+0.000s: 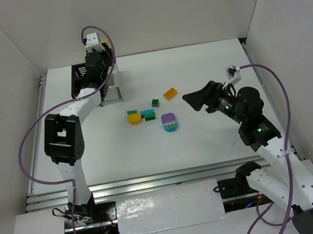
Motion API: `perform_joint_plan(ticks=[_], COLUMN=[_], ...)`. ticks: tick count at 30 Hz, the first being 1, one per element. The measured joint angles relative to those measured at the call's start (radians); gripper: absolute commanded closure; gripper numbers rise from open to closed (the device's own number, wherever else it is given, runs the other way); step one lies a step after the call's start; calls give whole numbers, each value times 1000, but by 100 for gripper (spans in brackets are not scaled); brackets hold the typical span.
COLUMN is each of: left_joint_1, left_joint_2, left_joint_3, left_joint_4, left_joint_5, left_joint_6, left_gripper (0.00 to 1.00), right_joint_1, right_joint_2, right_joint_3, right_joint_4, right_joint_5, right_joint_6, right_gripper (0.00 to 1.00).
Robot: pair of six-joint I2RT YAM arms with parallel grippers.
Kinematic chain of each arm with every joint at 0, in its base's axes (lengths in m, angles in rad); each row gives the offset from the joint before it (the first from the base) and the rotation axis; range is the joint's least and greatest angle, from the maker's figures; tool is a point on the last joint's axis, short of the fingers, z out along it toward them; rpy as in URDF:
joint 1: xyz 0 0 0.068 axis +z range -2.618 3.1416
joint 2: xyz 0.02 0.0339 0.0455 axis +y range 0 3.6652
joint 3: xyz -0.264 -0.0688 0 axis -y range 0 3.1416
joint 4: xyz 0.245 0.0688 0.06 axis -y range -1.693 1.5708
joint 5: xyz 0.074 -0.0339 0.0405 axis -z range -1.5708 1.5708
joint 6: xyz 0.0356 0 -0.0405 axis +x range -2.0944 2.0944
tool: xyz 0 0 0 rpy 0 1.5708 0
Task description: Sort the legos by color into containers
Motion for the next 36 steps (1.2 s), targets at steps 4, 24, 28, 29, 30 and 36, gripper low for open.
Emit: perform_joint_plan(ticks=[4, 24, 28, 29, 30, 36], left_joint_1=[35, 92, 92, 92, 92, 92], left_joint_2=[108, 188, 188, 188, 188, 188], left_joint_3=[63, 53, 43, 43, 42, 39], left_joint_4=[17, 62, 64, 64, 64, 64], left_joint_5=[-37, 25, 36, 39, 42, 52], left_joint_6=[24, -4, -26, -26, -26, -29], left_gripper=[98, 86, 78, 78, 77, 79], right_joint_1=[0, 0, 0, 0, 0, 0], right_joint_2=[2, 86, 86, 86, 86, 86], right_joint_3=[0, 0, 0, 0, 0, 0], right_joint_4=[-15, -5, -3, -3, -2, -2], right_joint_5=[-18, -86, -88, -88, -88, -88], right_joint_6=[-14, -14, -14, -14, -14, -14], right_gripper=[0, 0, 0, 0, 0, 0])
